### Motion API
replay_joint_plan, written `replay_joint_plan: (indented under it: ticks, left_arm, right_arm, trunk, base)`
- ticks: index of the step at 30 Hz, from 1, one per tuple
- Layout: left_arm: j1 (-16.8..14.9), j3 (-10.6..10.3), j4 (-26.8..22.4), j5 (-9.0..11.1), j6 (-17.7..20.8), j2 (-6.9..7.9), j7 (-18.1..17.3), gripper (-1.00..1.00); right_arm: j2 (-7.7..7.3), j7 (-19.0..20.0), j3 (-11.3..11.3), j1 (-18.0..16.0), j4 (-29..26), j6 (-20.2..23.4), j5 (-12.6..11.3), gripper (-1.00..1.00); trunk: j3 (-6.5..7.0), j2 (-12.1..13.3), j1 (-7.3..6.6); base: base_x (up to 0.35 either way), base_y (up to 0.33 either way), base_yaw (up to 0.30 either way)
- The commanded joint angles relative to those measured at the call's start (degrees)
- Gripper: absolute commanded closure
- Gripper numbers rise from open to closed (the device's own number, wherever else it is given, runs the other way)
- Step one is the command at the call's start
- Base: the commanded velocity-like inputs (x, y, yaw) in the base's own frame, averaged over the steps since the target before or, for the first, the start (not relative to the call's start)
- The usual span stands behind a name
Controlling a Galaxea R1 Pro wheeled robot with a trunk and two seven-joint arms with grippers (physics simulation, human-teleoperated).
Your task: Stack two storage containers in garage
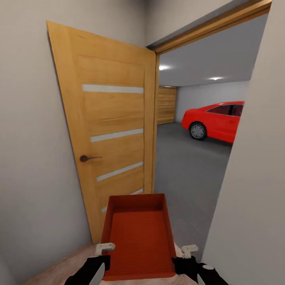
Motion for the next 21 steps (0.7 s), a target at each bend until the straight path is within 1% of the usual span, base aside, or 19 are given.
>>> replay_joint_plan:
  ticks: [1, 15, 17, 21]
  left_arm:
    - [0.0, 2.1, -0.3, -1.1, -4.8, 0.62, 0.5, 1.00]
    - [0.0, 2.1, -0.3, -1.1, -4.8, 0.62, 0.5, 1.00]
    - [0.0, 2.1, -0.3, -1.1, -4.8, 0.62, 0.5, 1.00]
    - [0.0, 2.1, -0.3, -1.1, -4.8, 0.62, 0.5, 1.00]
  right_arm:
    - [-0.05, 1.7, 0.2, 0.0, 0.0, 0.4, -0.3, 1.00]
    - [-0.05, 1.7, 0.3, 0.0, -0.1, 0.4, -0.3, 1.00]
    - [-0.05, 1.7, 0.3, 0.0, -0.1, 0.4, -0.2, 1.00]
    - [-0.05, 1.7, 0.3, 0.0, 0.0, 0.4, -0.2, 1.00]
  trunk:
    - [-0.02, 0.0, 0.05]
    - [-0.02, 0.0, 0.05]
    - [-0.02, 0.0, 0.05]
    - [-0.02, 0.0, 0.05]
  base:
    - [0.292, 0.100, 0.000]
    - [0.295, 0.096, 0.000]
    - [0.190, 0.049, 0.000]
    - [0.052, 0.013, -0.012]
